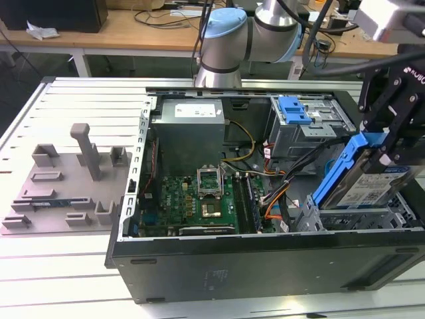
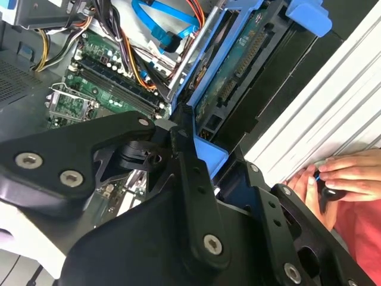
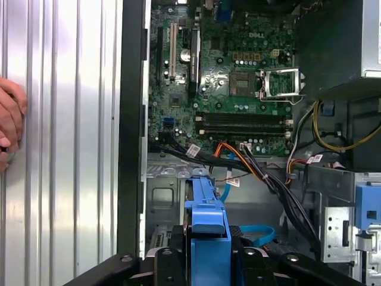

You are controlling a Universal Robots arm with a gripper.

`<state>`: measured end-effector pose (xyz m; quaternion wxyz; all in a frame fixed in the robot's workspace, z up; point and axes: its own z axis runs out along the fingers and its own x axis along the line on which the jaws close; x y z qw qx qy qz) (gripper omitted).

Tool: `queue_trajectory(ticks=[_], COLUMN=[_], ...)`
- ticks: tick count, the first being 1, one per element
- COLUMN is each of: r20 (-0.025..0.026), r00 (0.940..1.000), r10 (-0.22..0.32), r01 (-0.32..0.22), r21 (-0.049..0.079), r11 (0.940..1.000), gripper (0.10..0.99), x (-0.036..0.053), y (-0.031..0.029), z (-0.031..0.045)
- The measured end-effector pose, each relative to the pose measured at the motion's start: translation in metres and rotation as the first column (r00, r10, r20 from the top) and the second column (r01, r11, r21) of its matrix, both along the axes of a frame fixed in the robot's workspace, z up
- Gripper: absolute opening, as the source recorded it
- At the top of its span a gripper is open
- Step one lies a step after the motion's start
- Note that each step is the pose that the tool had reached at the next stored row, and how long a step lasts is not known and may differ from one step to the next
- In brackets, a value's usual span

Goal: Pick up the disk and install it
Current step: 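Insert the disk into the insertion slot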

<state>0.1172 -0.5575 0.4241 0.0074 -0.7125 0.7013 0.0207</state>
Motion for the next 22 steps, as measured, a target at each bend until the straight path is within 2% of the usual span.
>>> queue_trajectory(ticks=[2,5,8,11,15,20,22], r20=[0.0000,0.0000,-0.0001,0.0001,0.0000,-0.0001,0.0000], r00=[1.0000,1.0000,1.0000,1.0000,1.0000,1.0000,1.0000], r10=[0.000,0.001,0.001,0.002,0.003,0.003,0.003], r01=[0.000,-0.001,-0.001,-0.002,-0.003,-0.003,-0.003], r21=[0.000,0.000,0.000,0.000,0.000,0.000,0.000], r11=[1.0000,1.0000,1.0000,1.0000,1.0000,1.0000,1.0000], gripper=[0.365,0.365,0.365,0.365,0.376,0.682,0.682], x=[0.0000,0.0000,0.0000,0.0001,-0.0001,-0.0003,-0.0002], y=[-0.0001,-0.0002,-0.0006,-0.0009,-0.0009,-0.0009,-0.0009], z=[-0.0039,-0.0153,-0.0236,-0.0282,-0.0290,-0.0291,-0.0291])
